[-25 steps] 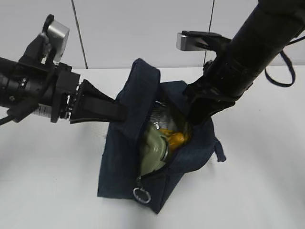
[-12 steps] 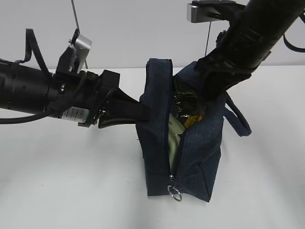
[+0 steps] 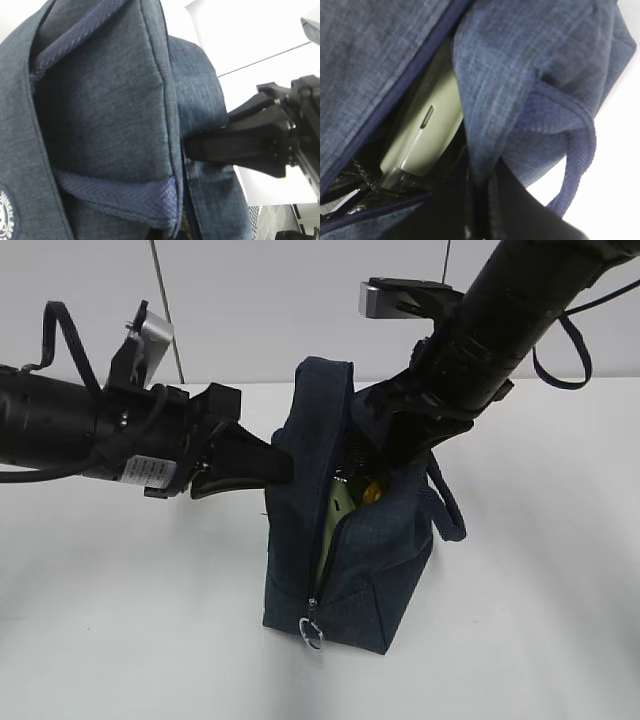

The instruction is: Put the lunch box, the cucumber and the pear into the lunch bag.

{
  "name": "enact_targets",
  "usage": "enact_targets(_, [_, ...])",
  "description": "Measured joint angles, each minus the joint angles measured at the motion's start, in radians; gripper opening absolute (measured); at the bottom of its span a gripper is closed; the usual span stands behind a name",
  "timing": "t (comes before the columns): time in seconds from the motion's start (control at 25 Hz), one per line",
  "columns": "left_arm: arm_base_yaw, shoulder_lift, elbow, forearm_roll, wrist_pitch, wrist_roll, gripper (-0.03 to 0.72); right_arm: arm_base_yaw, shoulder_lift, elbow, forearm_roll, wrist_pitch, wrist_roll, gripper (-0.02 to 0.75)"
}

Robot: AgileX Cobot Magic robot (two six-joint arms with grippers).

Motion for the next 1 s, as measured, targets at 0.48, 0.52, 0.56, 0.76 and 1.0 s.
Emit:
enact_targets(0.48, [0.024, -0.004, 0.0, 0.102, 0.028, -0.002, 0.225, 0.0, 0.0, 0.0, 0.002, -0.02, -0.024, 0.443])
enact_targets(0.52, [0.03, -0.006, 0.0, 0.103, 0.032, -0.002, 0.278, 0.0, 0.0, 0.0, 0.003, -0.02, -0.024, 0.461])
enact_targets(0.56, [0.036, -0.008, 0.0, 0.104, 0.038, -0.002, 0.321, 0.0, 0.0, 0.0, 0.003, -0.021, -0.024, 0.47])
enact_targets(0.76, [0.043, -0.008, 0.0, 0.123, 0.088, 0.002, 0.389, 0.0, -0.061, 0.0, 0.003, -0.031, -0.026, 0.484])
enact_targets(1.0, [0.043, -0.008, 0.0, 0.171, 0.129, 0.037, 0.393, 0.0, -0.173, 0.0, 0.005, 0.013, -0.028, 0.484])
